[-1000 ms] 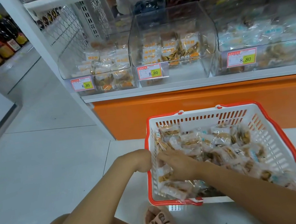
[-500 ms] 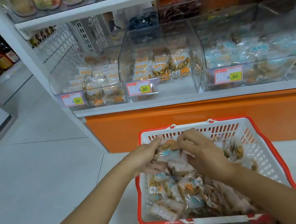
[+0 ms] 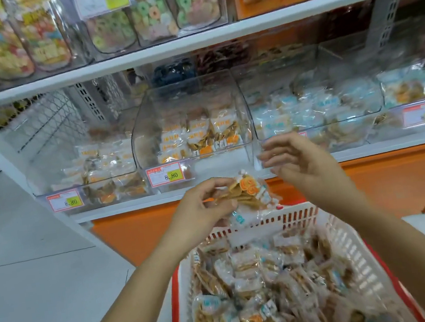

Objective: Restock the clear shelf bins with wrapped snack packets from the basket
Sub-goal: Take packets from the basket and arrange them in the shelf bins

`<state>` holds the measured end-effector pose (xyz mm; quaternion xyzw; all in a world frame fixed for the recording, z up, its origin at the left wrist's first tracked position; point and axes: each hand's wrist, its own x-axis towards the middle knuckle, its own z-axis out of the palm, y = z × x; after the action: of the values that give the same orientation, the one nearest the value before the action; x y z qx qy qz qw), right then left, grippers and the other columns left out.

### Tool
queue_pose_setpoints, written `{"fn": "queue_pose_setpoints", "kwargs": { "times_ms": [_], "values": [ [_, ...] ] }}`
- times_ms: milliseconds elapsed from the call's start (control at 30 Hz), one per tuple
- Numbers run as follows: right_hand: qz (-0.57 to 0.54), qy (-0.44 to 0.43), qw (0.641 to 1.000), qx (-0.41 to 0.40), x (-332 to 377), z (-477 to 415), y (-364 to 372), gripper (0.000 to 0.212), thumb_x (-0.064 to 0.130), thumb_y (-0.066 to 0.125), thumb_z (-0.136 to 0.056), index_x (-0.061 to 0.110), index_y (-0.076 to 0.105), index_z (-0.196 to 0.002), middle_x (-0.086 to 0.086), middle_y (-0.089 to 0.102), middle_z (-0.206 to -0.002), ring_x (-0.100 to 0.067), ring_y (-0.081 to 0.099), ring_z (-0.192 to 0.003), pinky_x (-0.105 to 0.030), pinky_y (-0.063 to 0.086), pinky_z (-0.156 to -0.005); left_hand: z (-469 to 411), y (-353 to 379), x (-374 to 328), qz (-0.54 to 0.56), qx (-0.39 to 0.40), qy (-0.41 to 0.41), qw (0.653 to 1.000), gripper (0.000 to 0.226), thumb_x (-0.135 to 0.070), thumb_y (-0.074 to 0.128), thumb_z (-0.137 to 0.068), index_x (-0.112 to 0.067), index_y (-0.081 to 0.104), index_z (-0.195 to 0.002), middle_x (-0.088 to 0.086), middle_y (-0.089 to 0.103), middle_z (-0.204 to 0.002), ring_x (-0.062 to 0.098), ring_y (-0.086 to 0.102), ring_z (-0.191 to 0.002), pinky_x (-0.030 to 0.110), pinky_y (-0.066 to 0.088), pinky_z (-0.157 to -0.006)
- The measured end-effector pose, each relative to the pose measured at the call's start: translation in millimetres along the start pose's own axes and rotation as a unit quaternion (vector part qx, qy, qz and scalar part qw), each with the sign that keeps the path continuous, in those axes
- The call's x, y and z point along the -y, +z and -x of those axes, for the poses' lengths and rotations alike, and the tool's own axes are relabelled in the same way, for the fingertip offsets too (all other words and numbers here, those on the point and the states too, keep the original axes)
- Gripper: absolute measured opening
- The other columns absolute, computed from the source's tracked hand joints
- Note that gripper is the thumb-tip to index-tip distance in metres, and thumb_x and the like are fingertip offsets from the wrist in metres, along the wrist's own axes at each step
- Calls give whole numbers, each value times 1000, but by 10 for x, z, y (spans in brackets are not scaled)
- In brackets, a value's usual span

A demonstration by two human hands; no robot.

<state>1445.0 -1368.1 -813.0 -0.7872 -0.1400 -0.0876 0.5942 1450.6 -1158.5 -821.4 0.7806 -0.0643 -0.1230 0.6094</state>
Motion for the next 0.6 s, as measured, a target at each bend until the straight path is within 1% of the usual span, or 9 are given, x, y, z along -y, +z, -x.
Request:
{"fn": "queue_pose_setpoints", "kwargs": {
  "times_ms": [100,167,233,300,367,400,467,533,600],
  "values": [
    [1,72,992,102,191,-273,-320,22,8,66,-87,18,64,-107,-3,69,-100,-11,68,-89,-25,55,-85,-94,126,-113,2,-25,38,999,22,-15,68,-86,-24,66,-106,5,66,-104,17,68,-87,33,58,-74],
    [30,106,982,153,277,-411,-529,29,27,67,-83,14,66,-109,-5,71,-99,-8,68,-85,-24,55,-82,-157,243,-189,45,-51,42,997,20,-14,70,-83,-23,66,-100,3,66,-103,15,69,-86,29,58,-71],
    [58,128,969,204,327,-480,-723,41,43,62,-78,14,68,-107,6,72,-90,-3,67,-79,-22,54,-78,-226,388,-283,84,-72,45,993,22,-8,72,-80,-22,65,-95,0,67,-100,11,70,-81,28,58,-69],
    [53,148,960,230,329,-493,-921,35,43,63,-78,17,72,-99,7,73,-89,-6,67,-80,-20,54,-76,-300,554,-389,110,-85,58,989,26,-3,73,-78,-22,64,-94,-2,66,-98,5,69,-76,26,58,-66],
    [39,148,961,228,302,-472,-1131,15,35,66,-80,22,75,-81,-1,71,-82,-16,67,-82,-24,55,-81,-377,732,-478,117,-77,70,988,30,0,73,-77,-22,63,-93,-5,66,-96,-1,68,-75,21,56,-66],
    [34,146,965,217,290,-458,-1250,14,32,67,-82,21,74,-77,-2,69,-79,-18,67,-82,-27,56,-83,-418,832,-522,119,-67,74,988,31,2,73,-76,-22,63,-93,-9,66,-93,-4,67,-76,18,55,-67],
    [32,146,972,180,242,-422,-1483,22,32,67,-83,11,73,-81,-5,66,-79,-22,68,-81,-33,56,-86,-512,1028,-594,135,-49,73,987,33,5,72,-76,-22,65,-95,-14,67,-88,-3,67,-83,16,54,-72],
    [25,150,979,136,152,-383,-1684,31,32,66,-85,2,68,-84,-6,66,-79,-23,67,-76,-38,55,-90,-636,1219,-654,152,-39,59,986,29,0,72,-78,-18,66,-99,-10,71,-83,5,68,-86,19,55,-77],
    [-2,159,982,101,25,-350,-1847,35,32,64,-87,-2,67,-94,-17,70,-94,-33,68,-87,-41,52,-95,-768,1410,-719,161,-28,37,986,16,-8,69,-83,-7,67,-99,-2,74,-84,11,71,-83,25,56,-82]
  ]
}}
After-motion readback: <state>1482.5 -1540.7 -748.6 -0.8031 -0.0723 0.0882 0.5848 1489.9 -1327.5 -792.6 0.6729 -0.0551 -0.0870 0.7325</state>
